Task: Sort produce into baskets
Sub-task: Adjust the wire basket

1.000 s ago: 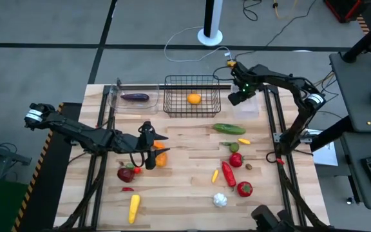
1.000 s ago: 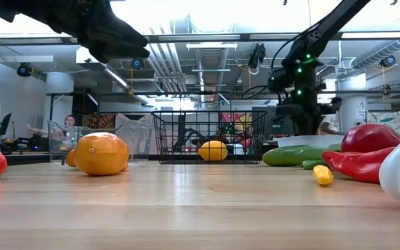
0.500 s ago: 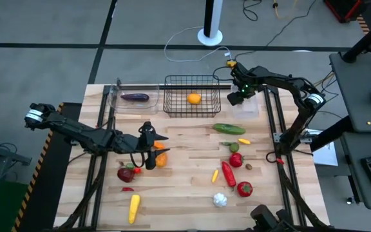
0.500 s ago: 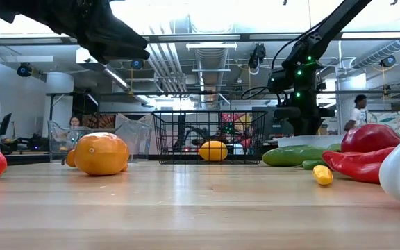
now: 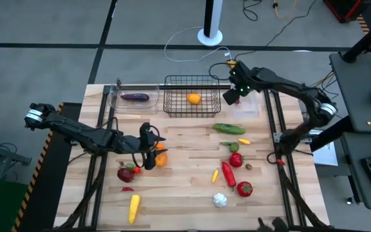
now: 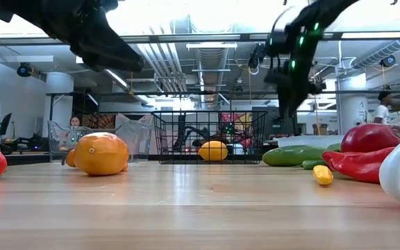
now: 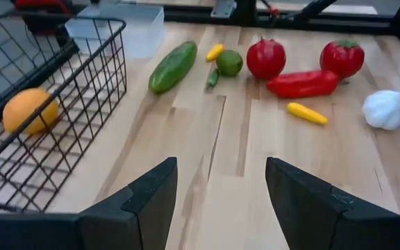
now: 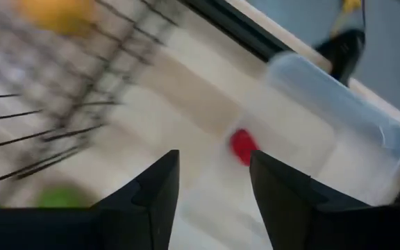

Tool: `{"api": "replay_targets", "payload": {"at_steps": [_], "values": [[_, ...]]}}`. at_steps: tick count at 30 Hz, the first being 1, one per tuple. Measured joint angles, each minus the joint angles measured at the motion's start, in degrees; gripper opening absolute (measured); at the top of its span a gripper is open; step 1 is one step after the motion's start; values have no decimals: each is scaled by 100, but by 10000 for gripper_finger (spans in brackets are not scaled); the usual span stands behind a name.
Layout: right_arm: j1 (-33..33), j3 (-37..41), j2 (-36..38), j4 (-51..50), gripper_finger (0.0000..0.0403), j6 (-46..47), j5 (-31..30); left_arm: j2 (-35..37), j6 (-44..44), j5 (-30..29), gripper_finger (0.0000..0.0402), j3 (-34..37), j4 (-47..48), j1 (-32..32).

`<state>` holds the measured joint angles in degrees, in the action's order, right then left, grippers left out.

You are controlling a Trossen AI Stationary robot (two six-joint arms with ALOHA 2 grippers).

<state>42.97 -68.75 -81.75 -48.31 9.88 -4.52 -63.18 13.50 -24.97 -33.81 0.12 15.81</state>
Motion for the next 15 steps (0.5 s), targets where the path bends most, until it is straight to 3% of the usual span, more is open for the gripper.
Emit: {"api": "replay_targets", "payload": {"at_steps": [5,8,10,15], "values": [[-831,13,879,-124,129,313,92,2,85,11,203,-147,325,0],[-1349,79,1240,-96,96,189,802,4,81,15,203,-299,655,0],[-1676,195,1285,-3,72,203,1190,4,53,15,203,-415,881,0],[-2266,639,1052,644,18,10,1210,7,-55,-5,203,-599,1163,0]]}}
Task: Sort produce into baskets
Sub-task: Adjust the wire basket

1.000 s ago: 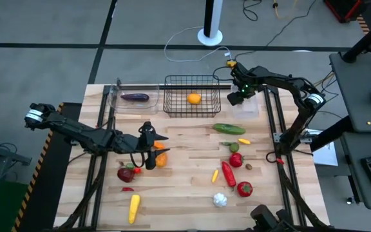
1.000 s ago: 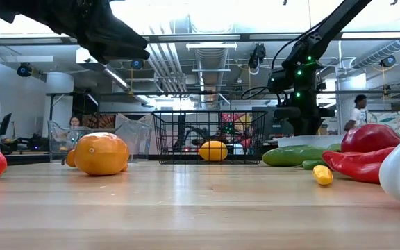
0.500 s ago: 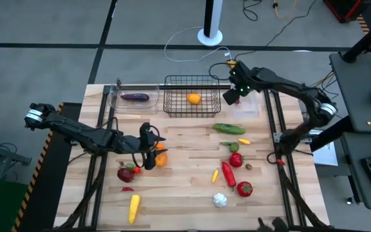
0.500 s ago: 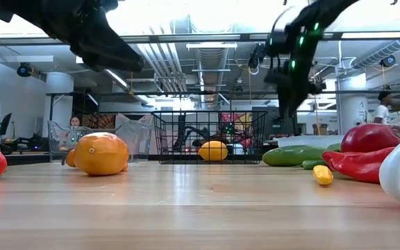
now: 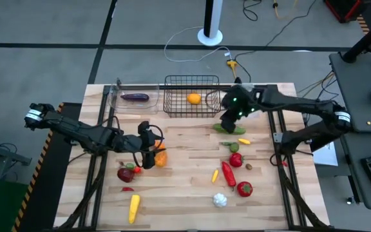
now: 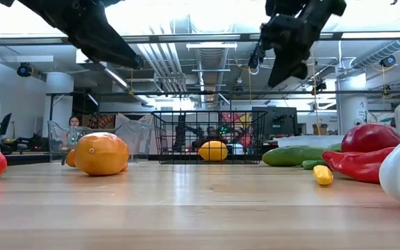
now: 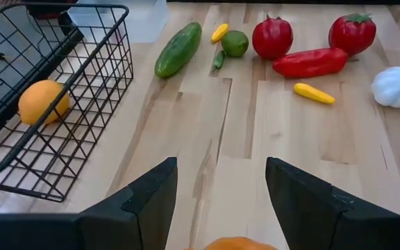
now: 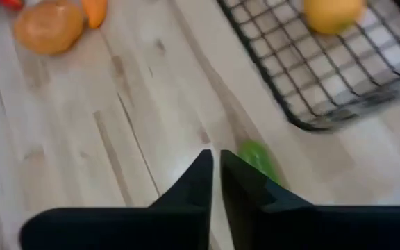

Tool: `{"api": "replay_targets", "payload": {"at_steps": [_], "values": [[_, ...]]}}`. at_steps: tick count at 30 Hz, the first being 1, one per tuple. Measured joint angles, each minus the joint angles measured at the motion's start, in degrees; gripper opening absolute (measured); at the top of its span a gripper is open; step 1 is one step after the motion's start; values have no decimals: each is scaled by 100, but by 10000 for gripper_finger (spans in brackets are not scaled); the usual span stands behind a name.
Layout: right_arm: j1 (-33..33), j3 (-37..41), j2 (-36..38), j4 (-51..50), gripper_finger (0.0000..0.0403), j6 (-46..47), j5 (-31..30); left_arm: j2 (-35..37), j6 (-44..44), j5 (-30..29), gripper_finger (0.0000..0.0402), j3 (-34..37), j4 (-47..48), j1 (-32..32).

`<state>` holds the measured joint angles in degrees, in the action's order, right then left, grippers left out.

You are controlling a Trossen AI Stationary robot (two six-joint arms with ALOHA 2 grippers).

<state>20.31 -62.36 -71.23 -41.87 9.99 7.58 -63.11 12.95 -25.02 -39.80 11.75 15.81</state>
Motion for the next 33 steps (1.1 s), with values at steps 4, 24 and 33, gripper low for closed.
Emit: {"api": "replay_targets", "payload": {"at_steps": [4,24,33], "values": [[-98,219,-402,628,11,56,-5,0,-19,-2,203,-38,-9,0],[-29,-235,-1726,1740,13,-56,-654,-9,-22,-10,203,-21,35,0],[46,-320,-1885,1721,13,-88,-914,4,81,-13,203,-58,238,0]]}}
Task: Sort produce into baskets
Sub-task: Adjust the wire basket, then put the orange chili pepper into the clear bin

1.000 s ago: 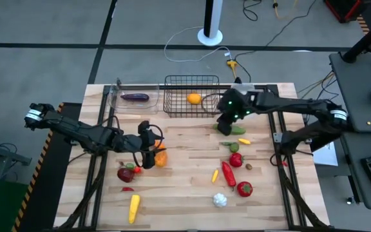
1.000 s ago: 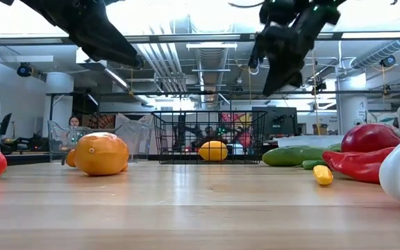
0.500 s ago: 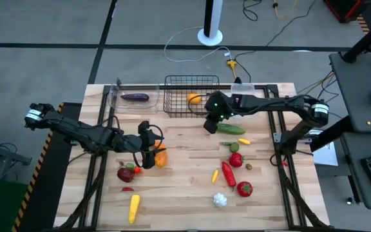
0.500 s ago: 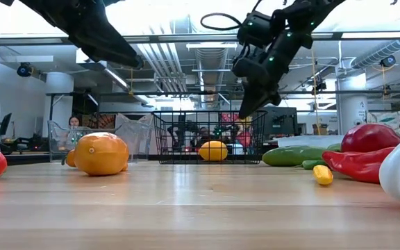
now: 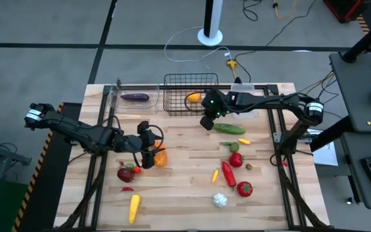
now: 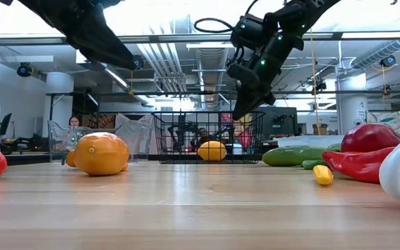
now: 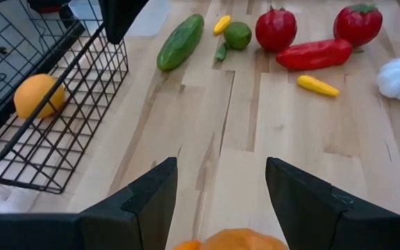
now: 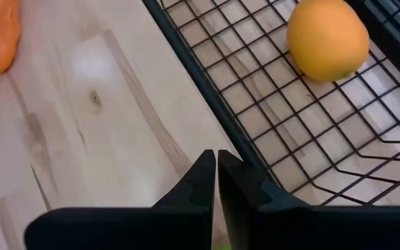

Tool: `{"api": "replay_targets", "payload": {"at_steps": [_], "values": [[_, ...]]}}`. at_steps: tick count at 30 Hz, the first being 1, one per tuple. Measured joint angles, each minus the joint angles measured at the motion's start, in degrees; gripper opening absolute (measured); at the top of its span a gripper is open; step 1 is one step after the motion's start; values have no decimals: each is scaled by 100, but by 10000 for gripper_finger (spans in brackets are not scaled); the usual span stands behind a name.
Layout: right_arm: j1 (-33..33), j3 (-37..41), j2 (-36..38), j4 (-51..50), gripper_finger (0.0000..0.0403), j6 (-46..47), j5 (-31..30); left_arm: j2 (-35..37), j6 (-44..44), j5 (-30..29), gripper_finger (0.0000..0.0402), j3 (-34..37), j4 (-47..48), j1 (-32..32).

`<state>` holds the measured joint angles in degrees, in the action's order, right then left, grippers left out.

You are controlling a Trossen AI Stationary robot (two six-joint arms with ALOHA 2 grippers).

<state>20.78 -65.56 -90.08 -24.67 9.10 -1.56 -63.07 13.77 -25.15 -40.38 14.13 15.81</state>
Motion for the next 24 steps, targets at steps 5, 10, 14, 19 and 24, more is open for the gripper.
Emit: {"api": "replay_targets", "payload": {"at_steps": [5,10,14,19,24], "values": [[-50,-33,113,-53,13,33,41,33,79,10,203,-2,131,0],[-203,-158,447,-54,13,104,475,165,735,103,203,-168,1165,0],[-382,-167,851,-142,13,155,794,184,1456,218,203,-460,2333,74],[-598,-173,1499,-572,13,412,801,184,2126,723,203,-947,3439,153],[-841,-113,1972,-1176,13,795,757,178,2579,1010,203,-1618,4221,192]]}}
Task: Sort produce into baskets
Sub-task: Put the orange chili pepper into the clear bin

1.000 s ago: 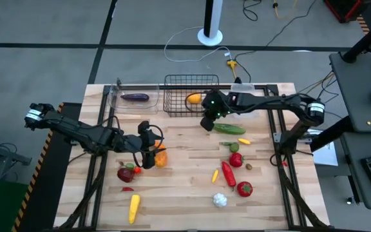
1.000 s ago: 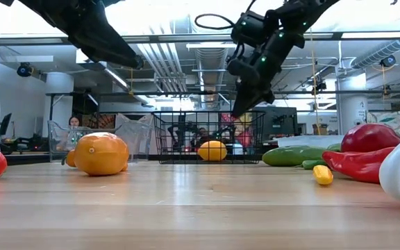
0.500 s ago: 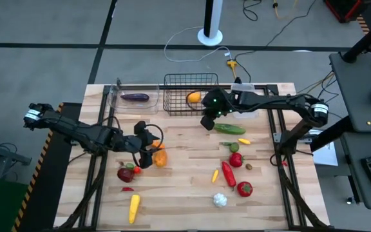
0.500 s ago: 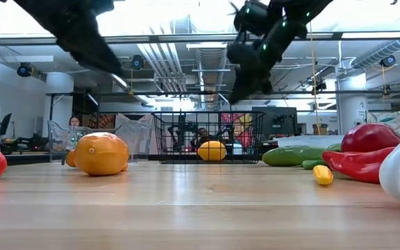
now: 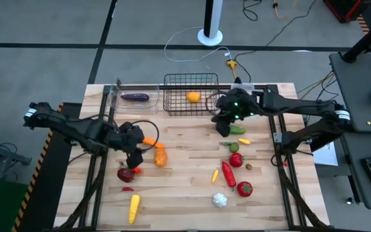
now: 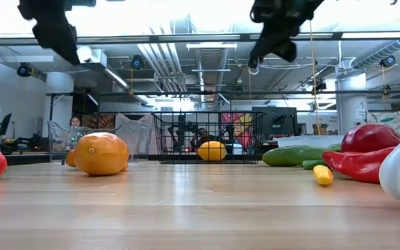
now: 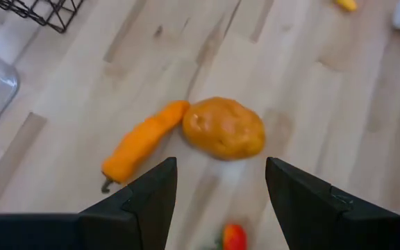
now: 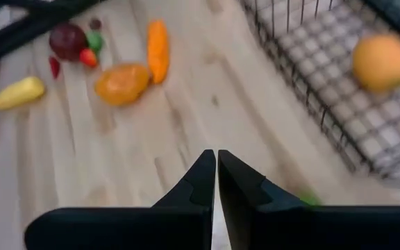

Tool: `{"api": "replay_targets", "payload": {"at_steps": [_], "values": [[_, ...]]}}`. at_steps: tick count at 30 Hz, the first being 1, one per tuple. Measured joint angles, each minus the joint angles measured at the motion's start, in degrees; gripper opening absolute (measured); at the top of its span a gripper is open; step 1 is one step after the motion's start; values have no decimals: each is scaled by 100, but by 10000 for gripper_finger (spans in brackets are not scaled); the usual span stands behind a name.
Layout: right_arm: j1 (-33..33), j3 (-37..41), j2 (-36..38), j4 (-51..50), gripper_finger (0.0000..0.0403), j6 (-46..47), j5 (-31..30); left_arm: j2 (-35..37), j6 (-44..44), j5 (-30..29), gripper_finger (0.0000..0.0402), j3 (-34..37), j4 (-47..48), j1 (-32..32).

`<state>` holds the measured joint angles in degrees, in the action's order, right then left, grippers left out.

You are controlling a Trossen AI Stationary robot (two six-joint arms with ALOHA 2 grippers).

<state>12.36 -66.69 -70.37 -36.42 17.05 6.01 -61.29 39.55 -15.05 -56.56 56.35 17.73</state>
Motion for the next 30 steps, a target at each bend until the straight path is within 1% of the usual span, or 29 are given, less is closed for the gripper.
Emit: {"api": "replay_targets", "payload": {"at_steps": [4,9,15,18,21,24,30], "values": [[-224,67,51,-476,13,261,-1,-18,201,98,203,-389,403,49],[-503,106,-1,-1008,13,341,-1,-20,245,299,203,-524,465,139],[-1000,443,6,-1023,13,766,-4,-27,519,666,203,-489,489,147],[-1299,604,6,-1009,13,1002,-4,-27,610,703,203,-485,511,188],[-1576,694,6,-969,13,1177,-113,-27,492,701,203,-478,510,239],[-1802,708,10,-956,13,1298,-552,-70,260,673,203,-471,504,254],[-1921,705,57,-951,13,1292,-769,-348,-271,408,203,-469,451,258]]}}
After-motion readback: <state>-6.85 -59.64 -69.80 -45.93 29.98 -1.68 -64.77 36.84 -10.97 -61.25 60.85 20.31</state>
